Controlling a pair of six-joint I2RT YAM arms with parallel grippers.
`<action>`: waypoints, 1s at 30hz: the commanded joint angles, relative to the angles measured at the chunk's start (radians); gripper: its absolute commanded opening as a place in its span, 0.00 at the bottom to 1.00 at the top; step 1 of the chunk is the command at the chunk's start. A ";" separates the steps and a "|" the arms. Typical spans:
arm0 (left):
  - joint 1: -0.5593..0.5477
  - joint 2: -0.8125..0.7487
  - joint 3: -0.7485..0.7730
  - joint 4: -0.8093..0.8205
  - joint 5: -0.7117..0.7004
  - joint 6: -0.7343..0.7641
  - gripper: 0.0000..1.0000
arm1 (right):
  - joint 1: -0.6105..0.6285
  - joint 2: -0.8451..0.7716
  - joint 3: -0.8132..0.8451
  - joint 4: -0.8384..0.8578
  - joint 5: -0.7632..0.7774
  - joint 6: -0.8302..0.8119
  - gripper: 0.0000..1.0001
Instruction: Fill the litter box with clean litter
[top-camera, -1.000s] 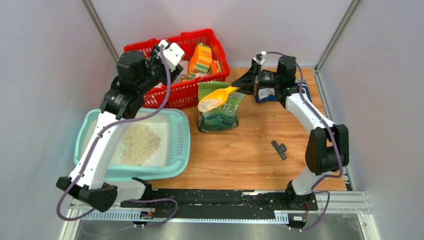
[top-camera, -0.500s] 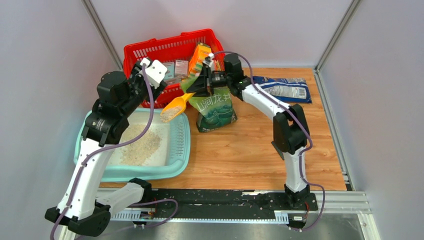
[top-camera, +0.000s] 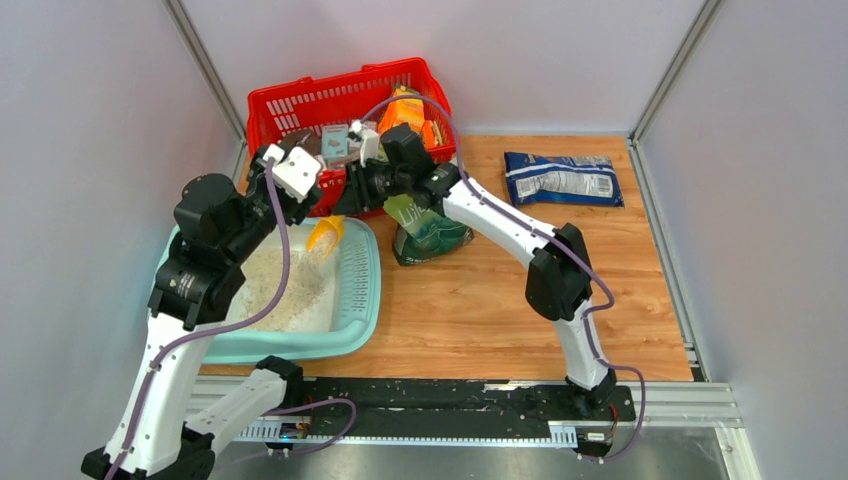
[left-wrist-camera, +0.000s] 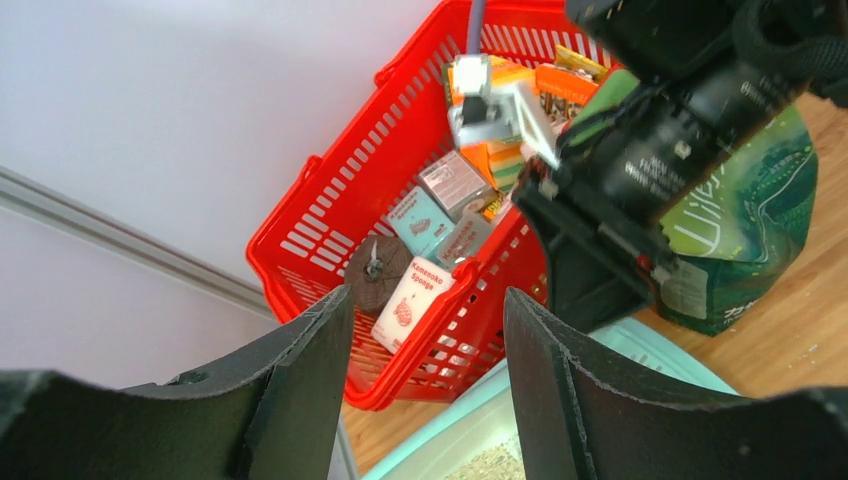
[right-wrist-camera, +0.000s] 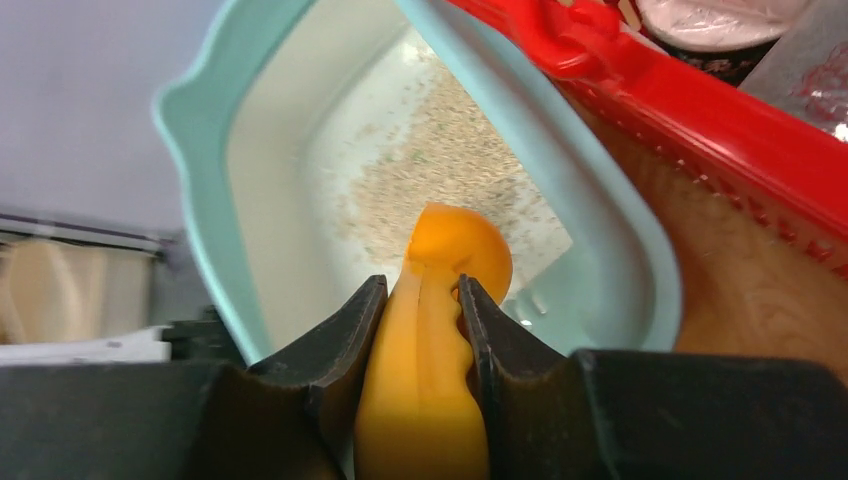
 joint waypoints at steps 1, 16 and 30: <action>0.007 -0.043 -0.025 0.060 0.043 -0.020 0.65 | 0.093 -0.085 0.017 -0.029 0.185 -0.389 0.00; 0.007 -0.024 0.025 0.133 0.087 0.074 0.65 | -0.004 -0.294 -0.089 0.149 0.050 -0.365 0.00; 0.007 0.329 0.175 0.123 0.434 -0.158 0.65 | -0.549 -0.397 -0.067 0.354 -0.349 0.011 0.07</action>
